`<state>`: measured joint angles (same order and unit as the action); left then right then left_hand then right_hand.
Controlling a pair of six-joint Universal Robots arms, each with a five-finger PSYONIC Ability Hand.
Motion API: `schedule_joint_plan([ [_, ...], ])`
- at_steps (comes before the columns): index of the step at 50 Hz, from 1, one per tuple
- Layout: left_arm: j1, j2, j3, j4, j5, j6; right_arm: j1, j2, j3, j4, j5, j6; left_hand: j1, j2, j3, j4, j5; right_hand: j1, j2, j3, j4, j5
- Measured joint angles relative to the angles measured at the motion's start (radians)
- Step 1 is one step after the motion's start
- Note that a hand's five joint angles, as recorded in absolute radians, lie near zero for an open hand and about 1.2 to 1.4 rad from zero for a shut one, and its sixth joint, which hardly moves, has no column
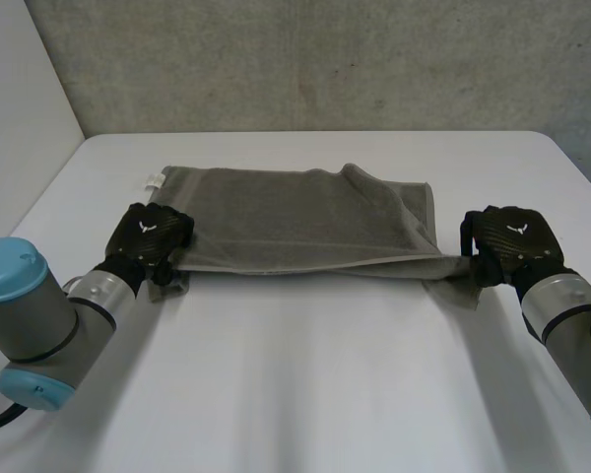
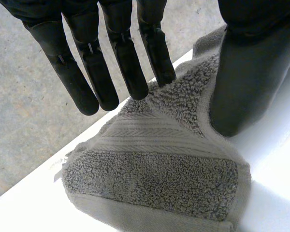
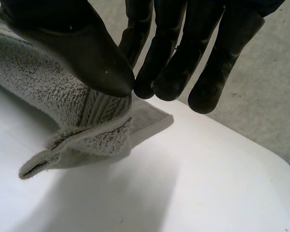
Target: Fold the towel.
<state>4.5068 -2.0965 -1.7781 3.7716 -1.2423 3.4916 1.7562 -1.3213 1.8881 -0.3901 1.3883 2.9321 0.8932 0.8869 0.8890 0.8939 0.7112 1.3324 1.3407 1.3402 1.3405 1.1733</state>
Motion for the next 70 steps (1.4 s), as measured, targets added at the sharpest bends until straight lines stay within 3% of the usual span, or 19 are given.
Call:
schedule_joint_plan([
  [4,0.008,-0.007,0.011,-0.003,-0.007,0.001,-0.005,-0.002,0.000,-0.017,0.002,-0.001,0.057,0.062,0.063,0.050,0.058,0.000,0.000,0.000,0.000,0.000],
  [9,0.021,-0.009,0.028,-0.004,-0.041,-0.003,-0.013,-0.002,-0.002,-0.021,0.003,-0.001,0.368,0.375,0.378,0.376,0.360,0.000,0.000,0.000,0.000,0.000],
  [12,0.026,-0.009,0.040,-0.004,-0.062,-0.015,-0.014,-0.001,-0.004,-0.020,0.003,0.000,0.453,0.469,0.478,0.463,0.469,0.000,0.000,0.000,0.000,0.000],
  [32,0.021,-0.045,0.068,0.004,-0.077,-0.076,-0.036,-0.046,0.008,-0.021,0.040,0.001,0.399,0.408,0.405,0.398,0.408,0.014,0.000,0.000,0.000,0.007],
  [42,0.020,-0.093,0.086,-0.010,-0.078,-0.049,-0.028,0.034,-0.038,0.029,0.039,-0.011,0.312,0.315,0.314,0.309,0.318,0.014,0.000,0.000,0.000,0.007],
  [44,0.020,-0.104,0.091,-0.013,-0.078,-0.036,-0.028,0.045,-0.046,0.044,0.040,-0.014,0.312,0.315,0.314,0.309,0.318,-0.062,-0.077,-0.073,-0.067,-0.071],
  [48,0.017,-0.117,0.095,-0.020,-0.078,-0.008,-0.028,0.054,-0.063,0.092,0.041,-0.019,0.310,0.315,0.314,0.309,0.318,-0.682,-0.711,-0.675,-0.675,-0.704],
  [50,0.016,-0.118,0.095,-0.022,-0.078,-0.001,-0.029,0.052,-0.067,0.117,0.041,-0.020,0.308,0.315,0.314,0.309,0.318,-0.838,-0.856,-0.842,-0.839,-0.873],
  [60,0.009,-0.093,0.077,-0.030,-0.078,0.005,-0.034,-0.026,-0.035,0.260,-0.008,-0.015,0.297,0.301,0.300,0.295,0.306,-0.870,-0.873,-0.876,-0.874,-0.917],
  [70,0.009,-0.070,0.063,-0.034,-0.078,0.004,-0.035,-0.071,0.078,0.200,-0.062,-0.011,0.294,0.301,0.300,0.292,0.306,-0.869,-0.873,-0.877,-0.874,-0.903],
])
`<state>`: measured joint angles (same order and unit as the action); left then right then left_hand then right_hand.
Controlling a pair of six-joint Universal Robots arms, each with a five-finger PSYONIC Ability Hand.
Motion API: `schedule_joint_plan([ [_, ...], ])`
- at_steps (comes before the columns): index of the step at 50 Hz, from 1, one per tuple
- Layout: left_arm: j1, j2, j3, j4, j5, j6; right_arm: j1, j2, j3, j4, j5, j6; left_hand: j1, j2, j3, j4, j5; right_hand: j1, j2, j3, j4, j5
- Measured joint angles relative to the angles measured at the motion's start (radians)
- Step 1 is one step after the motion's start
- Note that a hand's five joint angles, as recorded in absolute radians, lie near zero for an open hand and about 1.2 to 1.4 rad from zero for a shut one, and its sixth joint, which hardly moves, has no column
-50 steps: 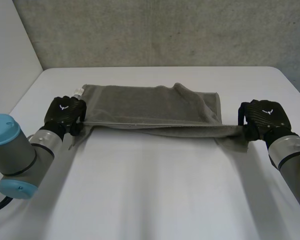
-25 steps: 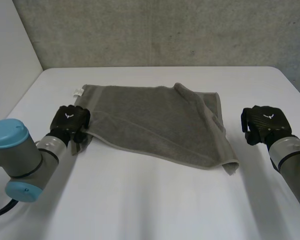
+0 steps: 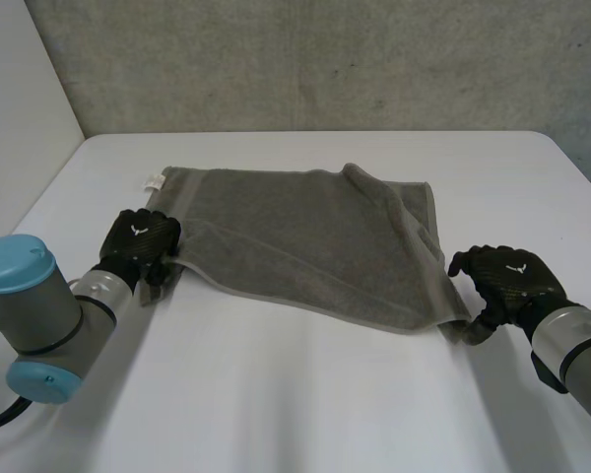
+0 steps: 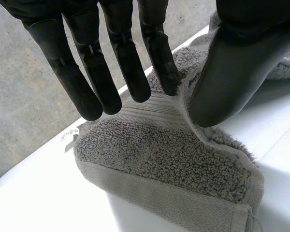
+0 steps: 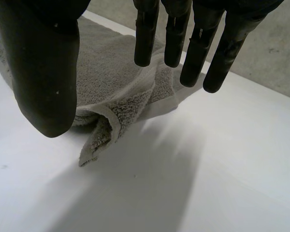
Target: Fold the towel.
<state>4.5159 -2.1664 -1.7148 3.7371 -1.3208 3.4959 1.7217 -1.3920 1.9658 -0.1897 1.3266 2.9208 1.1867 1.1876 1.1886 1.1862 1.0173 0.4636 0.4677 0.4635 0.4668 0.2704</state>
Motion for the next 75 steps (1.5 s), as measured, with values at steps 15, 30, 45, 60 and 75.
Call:
schedule_joint_plan([
  [15,0.000,0.000,0.000,0.000,0.000,-0.002,0.019,0.151,-0.032,-0.140,0.009,-0.025,0.000,0.000,0.000,0.000,0.000,0.221,0.215,0.226,0.222,0.247],
  [30,0.000,-0.009,0.004,0.004,-0.003,-0.002,0.003,0.150,-0.085,-0.184,0.014,0.054,-0.071,-0.072,-0.074,-0.073,-0.071,0.863,0.854,0.876,0.872,0.898],
  [45,-0.003,-0.051,0.039,0.014,-0.008,-0.009,-0.032,0.036,-0.028,-0.238,0.009,0.150,-0.271,-0.276,-0.271,-0.267,-0.280,0.865,0.853,0.876,0.873,0.898],
  [60,-0.002,-0.054,0.063,0.003,-0.008,-0.062,-0.043,-0.038,-0.027,-0.234,0.009,0.133,0.161,0.167,0.176,0.170,0.164,0.865,0.853,0.876,0.873,0.898],
  [75,0.083,0.306,-0.043,-0.031,0.080,-0.192,-0.042,-0.120,-0.289,0.082,-0.123,0.105,0.170,0.169,0.186,0.171,0.174,0.869,0.853,0.876,0.873,0.898],
])
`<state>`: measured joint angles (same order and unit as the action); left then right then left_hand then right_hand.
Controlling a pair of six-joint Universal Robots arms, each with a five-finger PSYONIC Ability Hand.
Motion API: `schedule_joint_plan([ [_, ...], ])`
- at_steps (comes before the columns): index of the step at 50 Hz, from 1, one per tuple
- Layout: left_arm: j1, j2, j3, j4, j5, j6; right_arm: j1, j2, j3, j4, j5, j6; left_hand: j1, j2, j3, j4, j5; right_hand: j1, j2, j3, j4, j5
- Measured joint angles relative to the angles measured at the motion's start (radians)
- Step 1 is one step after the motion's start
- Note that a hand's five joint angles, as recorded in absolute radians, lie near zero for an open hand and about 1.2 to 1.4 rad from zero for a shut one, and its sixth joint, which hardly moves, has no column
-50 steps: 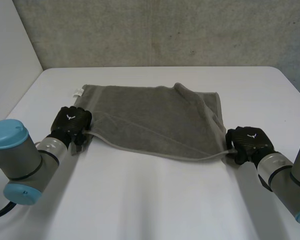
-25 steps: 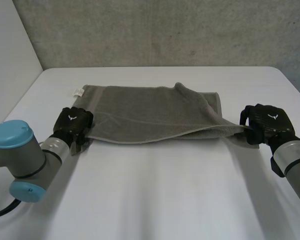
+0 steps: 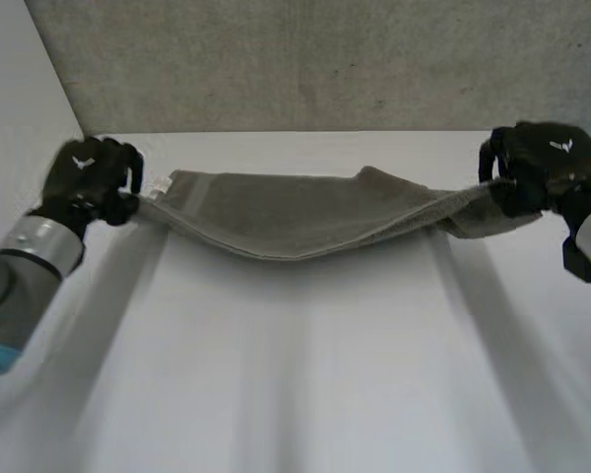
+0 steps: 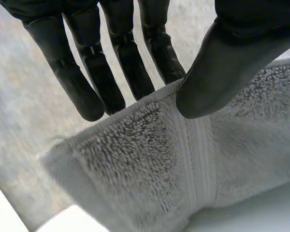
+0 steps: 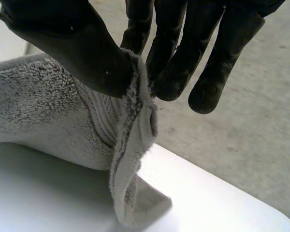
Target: Fold the towel.
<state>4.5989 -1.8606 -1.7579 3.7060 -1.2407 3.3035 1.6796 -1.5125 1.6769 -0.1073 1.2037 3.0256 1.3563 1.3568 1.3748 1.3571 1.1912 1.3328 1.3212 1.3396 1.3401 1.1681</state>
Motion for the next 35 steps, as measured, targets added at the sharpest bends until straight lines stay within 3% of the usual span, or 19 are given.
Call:
schedule_joint_plan([
  [7,0.056,0.203,-0.082,-0.096,0.133,0.010,0.000,0.013,-0.217,0.370,-0.109,-0.202,0.000,0.000,0.001,0.000,0.000,0.000,0.000,0.000,0.000,0.000],
  [13,0.078,0.351,-0.135,-0.201,0.228,0.060,-0.002,0.035,-0.368,0.713,-0.135,-0.535,0.000,0.000,0.002,0.000,0.000,0.000,0.000,0.000,0.000,0.000],
  [19,0.093,0.407,-0.149,-0.249,0.259,0.156,-0.017,0.045,-0.447,0.836,-0.127,-0.700,0.000,0.000,0.002,0.000,0.000,0.000,0.000,0.000,0.000,0.000],
  [28,0.098,0.225,-0.090,-0.258,0.254,0.269,-0.040,0.185,-0.487,0.835,-0.094,-0.811,0.000,0.000,0.003,0.000,0.000,0.005,0.000,0.000,0.000,0.000],
  [35,0.071,-0.047,0.074,-0.280,0.241,0.310,-0.005,0.363,-0.564,0.790,0.014,-0.846,0.000,0.000,0.004,0.000,0.000,0.007,0.000,0.000,0.000,0.000],
])
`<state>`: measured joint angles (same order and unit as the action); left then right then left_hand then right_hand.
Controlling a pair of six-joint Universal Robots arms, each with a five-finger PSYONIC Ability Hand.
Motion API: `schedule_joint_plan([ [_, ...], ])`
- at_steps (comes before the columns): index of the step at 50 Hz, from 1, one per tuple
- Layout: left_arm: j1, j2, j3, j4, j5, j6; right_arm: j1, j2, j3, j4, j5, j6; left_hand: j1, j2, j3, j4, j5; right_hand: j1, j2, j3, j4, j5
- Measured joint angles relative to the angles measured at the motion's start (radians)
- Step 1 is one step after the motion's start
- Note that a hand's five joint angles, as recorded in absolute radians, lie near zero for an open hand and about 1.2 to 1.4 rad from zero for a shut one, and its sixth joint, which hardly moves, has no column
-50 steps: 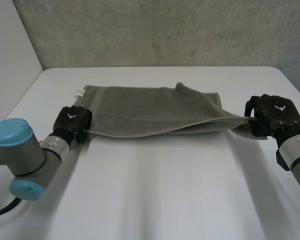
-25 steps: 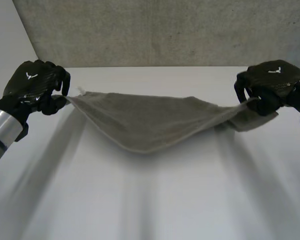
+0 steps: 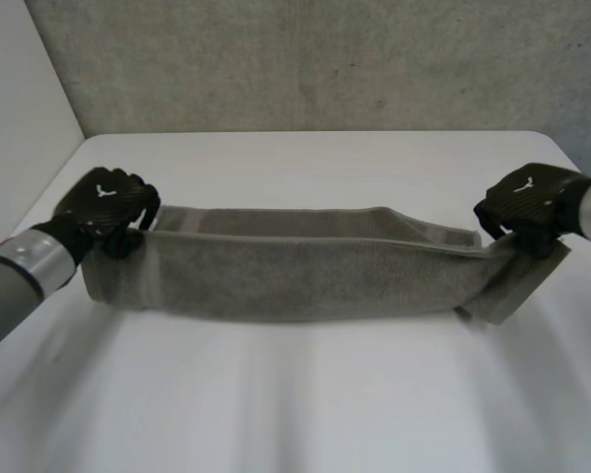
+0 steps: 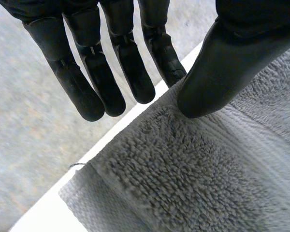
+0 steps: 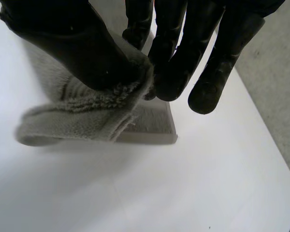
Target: Fold the towel.
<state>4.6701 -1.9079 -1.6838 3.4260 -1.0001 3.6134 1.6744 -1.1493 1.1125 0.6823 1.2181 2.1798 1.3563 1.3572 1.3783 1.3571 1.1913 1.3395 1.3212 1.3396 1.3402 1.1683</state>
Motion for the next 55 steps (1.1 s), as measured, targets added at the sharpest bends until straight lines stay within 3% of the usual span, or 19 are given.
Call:
schedule_joint_plan([
  [6,-0.039,-0.175,0.176,-0.044,-0.043,0.014,0.037,0.140,-0.083,-0.066,0.061,0.020,0.000,0.003,0.001,0.000,0.000,0.000,0.000,0.000,0.000,0.000],
  [21,-0.097,-0.456,0.552,-0.072,-0.157,0.013,0.081,0.343,-0.251,-0.264,0.085,0.132,0.000,0.004,0.003,0.000,0.000,0.001,0.000,0.000,0.000,0.007],
  [41,-0.143,-0.704,0.874,-0.066,-0.245,0.014,0.129,0.591,-0.527,-0.318,0.126,0.126,0.000,0.004,0.004,0.000,0.000,0.002,0.000,0.000,0.000,0.007],
  [55,-0.155,-0.795,0.990,-0.062,-0.255,0.013,0.129,0.707,-0.659,-0.363,0.163,0.124,0.000,0.004,0.004,0.000,0.000,0.002,0.000,0.000,0.000,0.007],
])
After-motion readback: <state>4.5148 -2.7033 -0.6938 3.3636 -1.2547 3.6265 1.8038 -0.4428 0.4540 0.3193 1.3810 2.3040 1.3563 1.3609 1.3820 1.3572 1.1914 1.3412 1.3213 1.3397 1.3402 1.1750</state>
